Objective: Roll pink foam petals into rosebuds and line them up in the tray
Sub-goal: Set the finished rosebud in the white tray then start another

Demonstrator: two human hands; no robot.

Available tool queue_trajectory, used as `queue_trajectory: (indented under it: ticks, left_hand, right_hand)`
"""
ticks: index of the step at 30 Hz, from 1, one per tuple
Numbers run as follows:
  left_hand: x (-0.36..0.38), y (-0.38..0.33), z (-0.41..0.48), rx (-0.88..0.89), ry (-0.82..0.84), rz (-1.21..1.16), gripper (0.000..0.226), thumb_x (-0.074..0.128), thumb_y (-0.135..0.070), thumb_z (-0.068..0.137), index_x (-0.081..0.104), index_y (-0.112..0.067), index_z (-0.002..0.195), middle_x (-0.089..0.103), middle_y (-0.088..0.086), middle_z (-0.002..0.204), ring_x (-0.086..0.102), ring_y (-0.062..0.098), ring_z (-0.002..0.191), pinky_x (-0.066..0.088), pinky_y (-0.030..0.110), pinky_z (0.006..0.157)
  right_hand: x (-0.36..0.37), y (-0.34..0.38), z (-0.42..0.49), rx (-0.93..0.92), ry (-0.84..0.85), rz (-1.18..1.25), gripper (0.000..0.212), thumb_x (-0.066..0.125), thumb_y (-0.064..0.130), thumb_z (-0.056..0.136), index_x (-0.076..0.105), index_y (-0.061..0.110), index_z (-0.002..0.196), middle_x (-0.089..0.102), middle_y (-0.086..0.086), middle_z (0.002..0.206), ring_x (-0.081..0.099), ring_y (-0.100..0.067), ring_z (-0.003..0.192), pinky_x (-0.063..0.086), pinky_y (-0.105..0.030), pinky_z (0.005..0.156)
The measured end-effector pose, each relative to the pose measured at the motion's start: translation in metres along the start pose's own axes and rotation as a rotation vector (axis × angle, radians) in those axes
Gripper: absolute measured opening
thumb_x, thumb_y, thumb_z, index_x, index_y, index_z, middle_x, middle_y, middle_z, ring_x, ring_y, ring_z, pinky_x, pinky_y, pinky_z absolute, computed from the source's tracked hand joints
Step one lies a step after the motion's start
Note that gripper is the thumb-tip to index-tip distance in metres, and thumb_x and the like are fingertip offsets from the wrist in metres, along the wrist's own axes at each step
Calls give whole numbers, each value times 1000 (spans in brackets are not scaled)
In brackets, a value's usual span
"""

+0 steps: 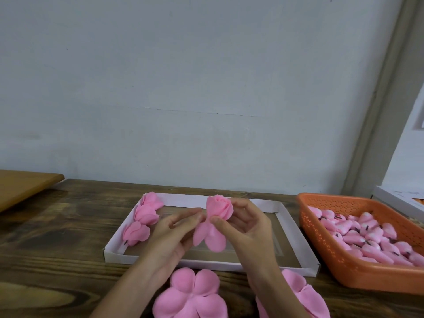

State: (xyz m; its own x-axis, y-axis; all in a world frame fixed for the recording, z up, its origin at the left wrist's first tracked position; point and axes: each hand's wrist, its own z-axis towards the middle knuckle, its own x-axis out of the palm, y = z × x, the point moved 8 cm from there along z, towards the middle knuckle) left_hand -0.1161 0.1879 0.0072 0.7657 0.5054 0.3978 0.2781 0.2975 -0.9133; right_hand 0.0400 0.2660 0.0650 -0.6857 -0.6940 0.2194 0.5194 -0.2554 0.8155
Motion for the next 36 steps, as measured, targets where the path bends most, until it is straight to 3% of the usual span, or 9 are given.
queue_trajectory:
  ticks: [2,4,6,8,14,19,25,31,36]
  left_hand:
    - [-3,2,2,-7,-4,-29,40,74,-10,88,66,2,126,72,26,119,69,43,114,46,66,106]
    - [-5,2,4,3,-29,-51,47,78,-11,83,66,2,126,72,26,118,71,42,110,52,65,100]
    - [-9,-2,4,43,-83,-74,54,83,-10,70,68,-1,121,75,22,114,75,33,101,64,48,78]
    - [-15,-6,4,107,-135,-101,54,83,-7,62,71,-4,114,76,19,113,76,28,97,63,34,67]
    - [-20,-22,-2,291,-201,31,40,90,-14,62,78,-17,99,79,15,103,76,29,100,57,42,88]
    - [-10,-34,-10,369,-193,1,42,91,-27,55,78,-20,94,77,19,94,77,25,83,60,27,67]
    - [-7,-32,-10,321,-191,-58,25,83,-4,69,78,-12,93,77,20,91,76,28,80,61,29,64]
    - [-1,-35,-12,317,-127,-104,29,87,-19,54,79,-17,81,78,19,91,78,27,81,61,28,63]
    - [-1,-32,-10,291,-123,-152,16,81,-12,63,79,-20,75,77,14,83,76,23,75,60,26,61]
  right_hand:
    - [3,-1,-1,14,37,-6,31,83,-6,81,73,6,108,80,-11,103,77,-28,97,61,-29,82]
    - [6,-3,-1,36,70,-22,31,84,-4,81,73,6,108,79,-11,103,77,-29,98,62,-32,83]
    - [8,-5,-2,52,86,-66,31,84,-3,81,73,8,107,79,-10,103,77,-29,98,63,-38,85]
    - [10,-7,-3,56,103,-122,30,84,-1,81,73,10,106,79,-9,103,77,-29,99,62,-43,87]
    - [17,-4,-6,20,154,-271,30,87,6,80,74,16,106,79,0,103,75,-22,101,61,-38,90]
    - [20,-1,-7,-4,182,-296,31,88,6,79,75,16,105,79,2,101,75,-19,98,60,-30,86]
    - [20,7,-7,-74,181,-334,38,89,6,75,74,17,109,74,3,111,74,-23,100,62,-31,83]
    - [18,7,-7,-40,192,-347,37,88,6,77,76,18,110,78,6,107,74,-17,101,60,-27,85]
    - [18,9,-7,-31,190,-363,32,86,10,78,77,22,107,79,9,102,75,-15,98,59,-24,84]
